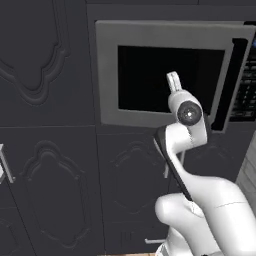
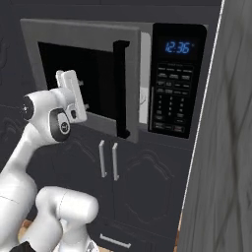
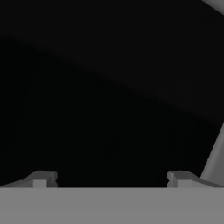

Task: Transport the fish from the fridge to the microwave and turn on the microwave.

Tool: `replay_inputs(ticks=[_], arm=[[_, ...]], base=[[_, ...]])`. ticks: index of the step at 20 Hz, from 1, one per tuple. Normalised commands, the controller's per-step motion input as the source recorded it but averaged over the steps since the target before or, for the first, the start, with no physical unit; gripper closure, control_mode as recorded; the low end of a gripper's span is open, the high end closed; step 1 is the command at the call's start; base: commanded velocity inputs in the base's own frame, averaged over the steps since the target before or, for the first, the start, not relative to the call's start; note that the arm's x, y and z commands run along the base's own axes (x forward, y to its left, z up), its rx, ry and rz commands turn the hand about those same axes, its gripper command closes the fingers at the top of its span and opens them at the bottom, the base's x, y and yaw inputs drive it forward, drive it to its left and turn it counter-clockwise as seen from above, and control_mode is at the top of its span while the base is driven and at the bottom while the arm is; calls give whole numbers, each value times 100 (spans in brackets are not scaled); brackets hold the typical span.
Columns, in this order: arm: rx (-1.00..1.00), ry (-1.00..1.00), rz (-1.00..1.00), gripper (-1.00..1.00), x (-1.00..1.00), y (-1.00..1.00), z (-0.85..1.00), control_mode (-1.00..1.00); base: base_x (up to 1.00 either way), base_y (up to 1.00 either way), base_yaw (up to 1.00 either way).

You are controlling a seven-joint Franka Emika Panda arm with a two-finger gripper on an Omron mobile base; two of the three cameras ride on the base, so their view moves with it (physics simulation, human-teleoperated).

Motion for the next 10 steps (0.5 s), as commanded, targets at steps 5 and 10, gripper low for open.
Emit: replay_inputs(ticks=[5, 10], arm=[[3, 1, 21, -100, 77, -19, 0, -100], [8, 16, 13, -100, 64, -1, 10, -100]], base=[[0, 0, 0], [0, 0, 0]])
